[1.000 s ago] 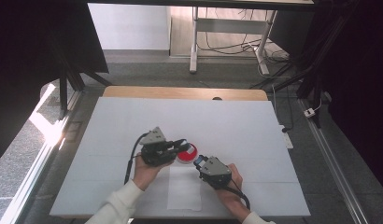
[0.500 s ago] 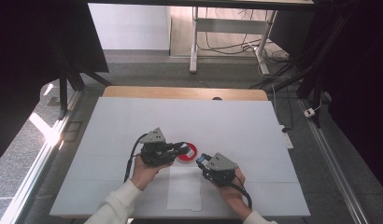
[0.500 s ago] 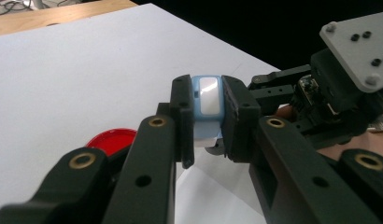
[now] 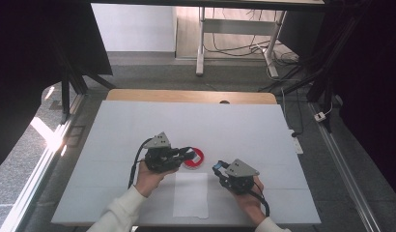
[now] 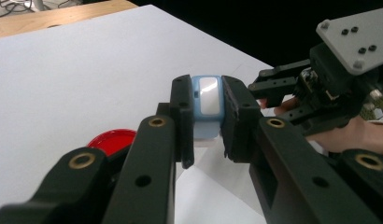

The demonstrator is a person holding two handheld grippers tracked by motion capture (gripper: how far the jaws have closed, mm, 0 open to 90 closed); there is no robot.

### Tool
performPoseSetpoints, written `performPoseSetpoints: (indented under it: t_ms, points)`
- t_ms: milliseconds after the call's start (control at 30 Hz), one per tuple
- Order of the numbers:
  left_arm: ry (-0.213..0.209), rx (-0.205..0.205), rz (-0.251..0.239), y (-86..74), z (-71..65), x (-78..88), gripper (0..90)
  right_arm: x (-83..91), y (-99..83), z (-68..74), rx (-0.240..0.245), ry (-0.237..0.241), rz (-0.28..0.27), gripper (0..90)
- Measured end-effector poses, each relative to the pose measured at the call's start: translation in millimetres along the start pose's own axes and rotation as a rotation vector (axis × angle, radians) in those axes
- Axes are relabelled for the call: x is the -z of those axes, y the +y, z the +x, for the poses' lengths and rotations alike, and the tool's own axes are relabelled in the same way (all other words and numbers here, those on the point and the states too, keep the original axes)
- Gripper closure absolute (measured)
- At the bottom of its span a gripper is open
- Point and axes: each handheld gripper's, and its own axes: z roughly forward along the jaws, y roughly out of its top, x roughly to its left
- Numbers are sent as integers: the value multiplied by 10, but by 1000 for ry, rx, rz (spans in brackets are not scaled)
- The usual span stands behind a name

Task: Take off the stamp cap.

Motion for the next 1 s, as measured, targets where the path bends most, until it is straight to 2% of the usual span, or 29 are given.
performPoseSetpoints:
  t_ms: [133,233,333,700,1000]
  points:
    - [2,1,-2,0,7,-1,758,95,-69,-76,-29,-1,1,651]
    - [3,-1,3,-2,15,0,758,183,-131,-137,-34,-14,8,651]
    - [1,-2,4,-2,17,4,758,288,-186,-200,-59,-30,3,650]
    - [11,-5,2,7,19,11,758,699,-438,-400,-64,-94,5,650]
    - [24,-8,3,7,37,29,758,857,-557,-545,-86,-125,5,650]
